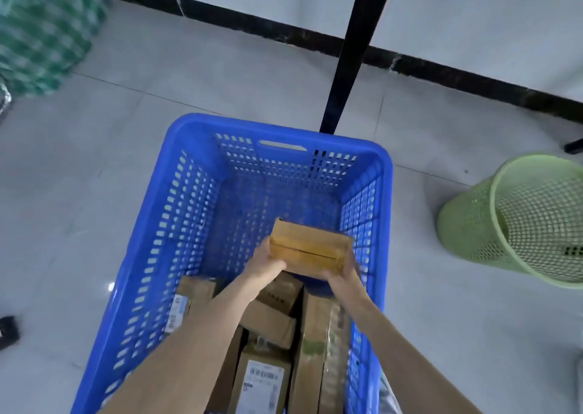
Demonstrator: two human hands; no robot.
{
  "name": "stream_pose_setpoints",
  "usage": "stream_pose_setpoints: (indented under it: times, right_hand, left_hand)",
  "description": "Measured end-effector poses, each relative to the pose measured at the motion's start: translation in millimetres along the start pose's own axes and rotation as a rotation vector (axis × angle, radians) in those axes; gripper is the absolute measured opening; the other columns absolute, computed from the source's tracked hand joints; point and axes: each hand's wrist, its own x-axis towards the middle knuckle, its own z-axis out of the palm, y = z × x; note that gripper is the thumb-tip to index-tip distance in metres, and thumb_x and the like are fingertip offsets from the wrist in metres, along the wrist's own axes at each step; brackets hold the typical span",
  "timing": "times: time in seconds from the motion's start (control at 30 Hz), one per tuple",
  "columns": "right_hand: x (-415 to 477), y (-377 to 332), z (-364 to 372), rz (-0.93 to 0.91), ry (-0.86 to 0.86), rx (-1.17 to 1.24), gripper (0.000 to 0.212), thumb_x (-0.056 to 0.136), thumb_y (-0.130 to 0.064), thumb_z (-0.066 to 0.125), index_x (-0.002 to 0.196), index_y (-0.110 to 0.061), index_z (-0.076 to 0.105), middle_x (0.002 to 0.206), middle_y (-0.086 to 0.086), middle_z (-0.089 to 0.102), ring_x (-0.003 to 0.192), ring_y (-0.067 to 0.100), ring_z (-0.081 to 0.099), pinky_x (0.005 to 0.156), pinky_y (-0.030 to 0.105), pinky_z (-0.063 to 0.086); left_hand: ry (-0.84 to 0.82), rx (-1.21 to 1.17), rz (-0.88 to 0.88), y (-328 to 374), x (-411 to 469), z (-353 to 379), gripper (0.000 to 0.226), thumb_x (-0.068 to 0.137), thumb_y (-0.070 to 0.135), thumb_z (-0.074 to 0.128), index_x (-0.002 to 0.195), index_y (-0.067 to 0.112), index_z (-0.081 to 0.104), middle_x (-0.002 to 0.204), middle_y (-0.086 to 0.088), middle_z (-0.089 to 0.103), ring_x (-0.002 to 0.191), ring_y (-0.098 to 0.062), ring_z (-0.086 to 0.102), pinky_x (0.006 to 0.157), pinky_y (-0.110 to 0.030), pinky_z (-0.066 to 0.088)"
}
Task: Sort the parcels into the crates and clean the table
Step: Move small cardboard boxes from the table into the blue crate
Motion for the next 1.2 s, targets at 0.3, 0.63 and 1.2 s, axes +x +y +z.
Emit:
stream_pose_setpoints:
  times: [0.3, 0.63, 1.2]
  right_hand:
    - [30.2, 16.0, 20.6, 0.046, -0.158, -0.298, 0.084, 0.091, -0.033, 0.053, 0.149, -0.042, -0.008, 0.155, 0.016, 0.014, 0.123, 0.031, 0.046, 0.088, 0.031, 0.042]
    - [30.0, 22.2, 20.7, 0.089, -0.168, -0.594, 0.075, 0.097, -0.022, 0.04, 0.151, -0.025, -0.011, 0.158, 0.009, -0.015, 0.123, 0.034, 0.049, 0.092, 0.039, 0.049]
    - [36.0, 21.4, 28.6, 0.082, -0.075, -0.128, 0.075, 0.096, -0.022, 0.046, 0.151, -0.032, -0.004, 0.127, -0.004, 0.04, 0.095, 0.02, 0.053, 0.078, 0.031, 0.047]
  left_hand:
    - [-0.108, 0.264, -0.023, -32.6, 42.5, 12.1, 0.094, 0.065, 0.039, 0.054, 0.138, 0.061, 0.0, 0.156, -0.002, 0.016, 0.137, -0.031, 0.028, 0.109, -0.046, 0.034]
    - [-0.015, 0.229, 0.07, -31.7, 44.3, 8.6, 0.081, 0.08, 0.024, 0.055, 0.143, 0.05, 0.012, 0.152, 0.002, 0.009, 0.131, -0.034, 0.036, 0.101, -0.048, 0.044]
    - [-0.079, 0.106, -0.092, -15.7, 70.0, -1.3, 0.089, 0.082, 0.01, 0.052, 0.15, 0.035, 0.001, 0.158, -0.011, -0.005, 0.145, -0.032, 0.004, 0.114, -0.053, 0.017]
